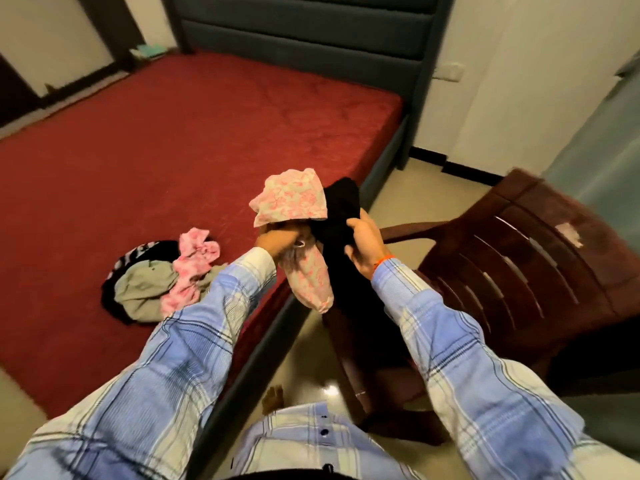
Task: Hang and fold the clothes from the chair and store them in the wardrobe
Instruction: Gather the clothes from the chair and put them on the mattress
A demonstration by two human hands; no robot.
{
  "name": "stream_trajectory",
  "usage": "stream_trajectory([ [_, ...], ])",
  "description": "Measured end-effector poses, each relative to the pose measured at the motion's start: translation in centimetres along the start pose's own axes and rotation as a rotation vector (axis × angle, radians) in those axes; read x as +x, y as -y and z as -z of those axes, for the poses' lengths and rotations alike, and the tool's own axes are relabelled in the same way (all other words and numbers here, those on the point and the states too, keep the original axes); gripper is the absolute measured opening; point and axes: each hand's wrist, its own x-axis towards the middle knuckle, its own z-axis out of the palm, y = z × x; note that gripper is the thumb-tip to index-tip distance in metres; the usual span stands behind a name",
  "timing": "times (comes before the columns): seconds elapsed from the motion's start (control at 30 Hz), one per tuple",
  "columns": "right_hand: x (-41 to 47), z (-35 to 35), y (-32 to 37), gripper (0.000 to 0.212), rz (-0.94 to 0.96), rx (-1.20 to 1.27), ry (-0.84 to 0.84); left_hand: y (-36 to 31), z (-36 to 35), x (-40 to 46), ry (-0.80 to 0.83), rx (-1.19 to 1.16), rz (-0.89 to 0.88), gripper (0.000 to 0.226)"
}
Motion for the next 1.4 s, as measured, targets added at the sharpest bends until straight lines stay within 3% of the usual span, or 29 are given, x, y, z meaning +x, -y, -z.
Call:
stream_trajectory([
  [0.13, 1.5, -8.2, -1.2, 0.033, -0.005, 0.025, 0.164, 2.1, 7.7, 0.8, -0.135, 0.070, -0.005, 0.056],
  [0.23, 2.6, -15.3, -2.1, 0.033, -0.012, 0.084, 0.207, 3.4, 13.9, 2.0, -0.176, 0.079, 0.006, 0.041],
  [0.33, 4.2, -22.6, -2.7, 0.034, -0.028, 0.138, 0.251, 4.2, 20.5, 3.2, -0.181, 0.135, 0.000, 0.063],
  [0.53, 7.0, -35.0, -3.1, 0.039, -0.002, 0.150, 0.356, 6.1, 30.5, 5.6, -0.369, 0.073, 0.004, 0.053],
  [0.67, 9.7, -40.7, -5.4, 0.039, -0.030, 0.045, 0.353, 8.5, 34.4, 8.0, -0.386, -0.018, 0.207, 0.046],
  [0.73, 11.5, -42.4, -7.5, 0.051, -0.091, -0.046, 0.352, 10.6, 35.8, 9.7, -0.433, 0.007, 0.208, 0.041],
  [0.8, 13.0, -43.3, -9.9, 0.062, -0.149, -0.285, 0.362, 13.4, 37.0, 11.8, -0.393, 0.127, 0.176, 0.059],
  [0.87, 14.8, -42.4, -12.9, 0.066, -0.197, -0.645, 0.465, 15.5, 37.0, 12.5, -0.188, 0.250, 0.293, 0.111],
  [0.93, 14.6, -41.2, -14.3, 0.073, -0.229, -0.952, 0.585, 18.2, 36.6, 13.0, -0.009, 0.260, 0.392, 0.138],
  [1.0, 14.0, -40.1, -15.1, 0.072, -0.253, -0.998, 0.609, 20.4, 35.9, 13.0, 0.038, 0.272, 0.402, 0.155],
  [1.03, 13.8, -39.7, -15.5, 0.070, -0.280, -0.961, 0.607, 20.5, 35.6, 12.5, 0.044, 0.276, 0.396, 0.154],
  [1.13, 13.0, -38.2, -16.5, 0.059, -0.283, -0.856, 0.549, 21.8, 34.4, 12.2, 0.013, 0.267, 0.385, 0.113],
  [1.4, 10.2, -30.7, -15.0, 0.038, -0.054, -0.657, 0.349, 19.3, 28.5, 10.3, -0.091, 0.156, 0.209, 0.083],
])
